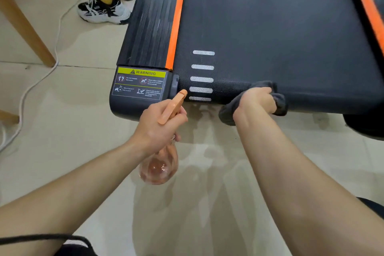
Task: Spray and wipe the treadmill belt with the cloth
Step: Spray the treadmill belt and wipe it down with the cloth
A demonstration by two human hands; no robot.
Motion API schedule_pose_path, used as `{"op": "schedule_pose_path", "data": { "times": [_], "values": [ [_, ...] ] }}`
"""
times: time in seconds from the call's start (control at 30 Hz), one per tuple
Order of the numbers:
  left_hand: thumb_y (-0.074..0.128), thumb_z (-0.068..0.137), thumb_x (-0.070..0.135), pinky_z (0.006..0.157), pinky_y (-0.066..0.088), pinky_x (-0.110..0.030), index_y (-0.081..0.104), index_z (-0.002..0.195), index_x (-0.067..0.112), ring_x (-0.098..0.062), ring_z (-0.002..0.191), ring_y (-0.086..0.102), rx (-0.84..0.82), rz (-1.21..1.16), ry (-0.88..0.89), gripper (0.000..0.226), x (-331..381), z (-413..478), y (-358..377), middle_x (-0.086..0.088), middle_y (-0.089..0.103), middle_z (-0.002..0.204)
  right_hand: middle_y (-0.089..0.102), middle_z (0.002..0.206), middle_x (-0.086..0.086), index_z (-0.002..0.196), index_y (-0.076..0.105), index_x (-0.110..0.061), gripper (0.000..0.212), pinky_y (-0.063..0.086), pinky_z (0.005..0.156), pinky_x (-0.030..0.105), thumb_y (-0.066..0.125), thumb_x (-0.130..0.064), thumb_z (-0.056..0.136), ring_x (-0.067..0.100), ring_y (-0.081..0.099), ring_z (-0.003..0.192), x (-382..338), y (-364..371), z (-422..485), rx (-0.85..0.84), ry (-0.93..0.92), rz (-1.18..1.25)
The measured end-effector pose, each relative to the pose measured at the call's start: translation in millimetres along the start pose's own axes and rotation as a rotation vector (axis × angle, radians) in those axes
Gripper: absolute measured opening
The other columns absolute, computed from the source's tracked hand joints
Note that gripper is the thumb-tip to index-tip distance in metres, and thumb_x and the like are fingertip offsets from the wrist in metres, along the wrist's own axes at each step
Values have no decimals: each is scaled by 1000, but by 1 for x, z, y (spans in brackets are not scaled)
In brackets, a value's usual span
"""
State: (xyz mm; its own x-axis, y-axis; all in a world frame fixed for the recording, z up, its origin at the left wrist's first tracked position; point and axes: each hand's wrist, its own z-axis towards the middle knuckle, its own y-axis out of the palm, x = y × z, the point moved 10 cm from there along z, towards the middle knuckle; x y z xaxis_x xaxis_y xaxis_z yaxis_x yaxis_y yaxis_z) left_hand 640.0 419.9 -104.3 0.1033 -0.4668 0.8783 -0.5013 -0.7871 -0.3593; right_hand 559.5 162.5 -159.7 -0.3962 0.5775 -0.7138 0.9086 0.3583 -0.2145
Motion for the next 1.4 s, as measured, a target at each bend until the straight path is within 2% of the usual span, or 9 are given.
{"op": "schedule_pose_path", "data": {
  "times": [0.13, 0.33, 0.47, 0.63, 0.83, 0.97, 1.1, 1.2, 1.4],
  "values": [
    [65, 76, 28, 55, 49, -32, 73, 99, 14, -23, 50, 67, 0, -34, 13, 28, 12, 6, 1, -15, 72, 93, 35, 153, 22, 155, 11, 4, 77, 34, 107, 39, 41, -47, 105, 37, 43, 136, 13, 12, -28, 228, 49, -48],
    [62, 75, 22, 56, 53, -32, 73, 77, 24, -22, 64, 62, 97, -116, 54, 12, 28, 19, -5, -12, 68, 78, 33, 155, 28, 148, 10, 19, 81, 35, 107, 42, 31, -48, 107, 40, 41, 139, 45, 79, -61, -34, 57, -136],
    [67, 80, 22, 56, 57, -41, 69, 66, 57, -34, 69, 72, 50, -86, 80, 38, 34, 24, 14, -19, 71, 91, 43, 149, 25, 144, 21, 12, 72, 39, 102, 41, 40, -46, 106, 41, 49, 132, 42, 57, -41, -14, 92, -5],
    [67, 77, 31, 59, 53, -41, 70, 83, 17, -26, 50, 66, -42, -66, 52, 15, 26, 28, 59, -13, 73, 93, 40, 152, 17, 148, 23, 2, 65, 38, 101, 37, 41, -44, 106, 35, 49, 134, -8, -56, 31, 346, 76, 41],
    [65, 75, 33, 55, 47, -29, 69, 89, 10, -24, 49, 69, -78, -70, 35, 28, 41, 28, 82, -18, 73, 94, 6, 170, 11, 161, 21, -18, 62, 23, 120, 47, 37, -44, 107, 39, 16, 153, -54, -93, 32, 381, -541, -531],
    [68, 76, 31, 57, 57, -46, 74, 85, 30, -26, 65, 73, -5, -123, 99, 11, 64, 36, 70, -7, 71, 85, 39, 160, 10, 144, 51, -18, 58, 29, 114, 56, 47, -44, 93, 42, 29, 148, -49, -14, -23, 237, -1135, -983],
    [63, 94, 8, 49, 54, -28, 71, 94, 29, -27, 68, 58, 97, -263, 77, 23, 74, 57, 57, -1, 62, 87, 47, 156, 7, 145, 54, -22, 66, 28, 117, 53, 53, -47, 84, 35, 40, 145, -41, 52, -58, -135, -1626, -1287],
    [64, 95, 8, 50, 55, -26, 71, 102, 18, -23, 70, 61, 112, -306, 50, 14, 72, 68, 66, -10, 66, 94, 44, 158, 7, 148, 49, -26, 71, 32, 116, 52, 51, -56, 84, 34, 42, 142, -56, 45, -35, -228, -1688, -1450],
    [68, 92, 16, 53, 53, -28, 64, 138, 14, -23, 56, 61, -3, -199, 70, 46, 74, 69, 104, -13, 71, 99, 56, 145, 7, 137, 58, -21, 65, 43, 107, 50, 37, -60, 91, 34, 52, 130, -148, -94, 86, 174, -1323, -1379]
  ]
}}
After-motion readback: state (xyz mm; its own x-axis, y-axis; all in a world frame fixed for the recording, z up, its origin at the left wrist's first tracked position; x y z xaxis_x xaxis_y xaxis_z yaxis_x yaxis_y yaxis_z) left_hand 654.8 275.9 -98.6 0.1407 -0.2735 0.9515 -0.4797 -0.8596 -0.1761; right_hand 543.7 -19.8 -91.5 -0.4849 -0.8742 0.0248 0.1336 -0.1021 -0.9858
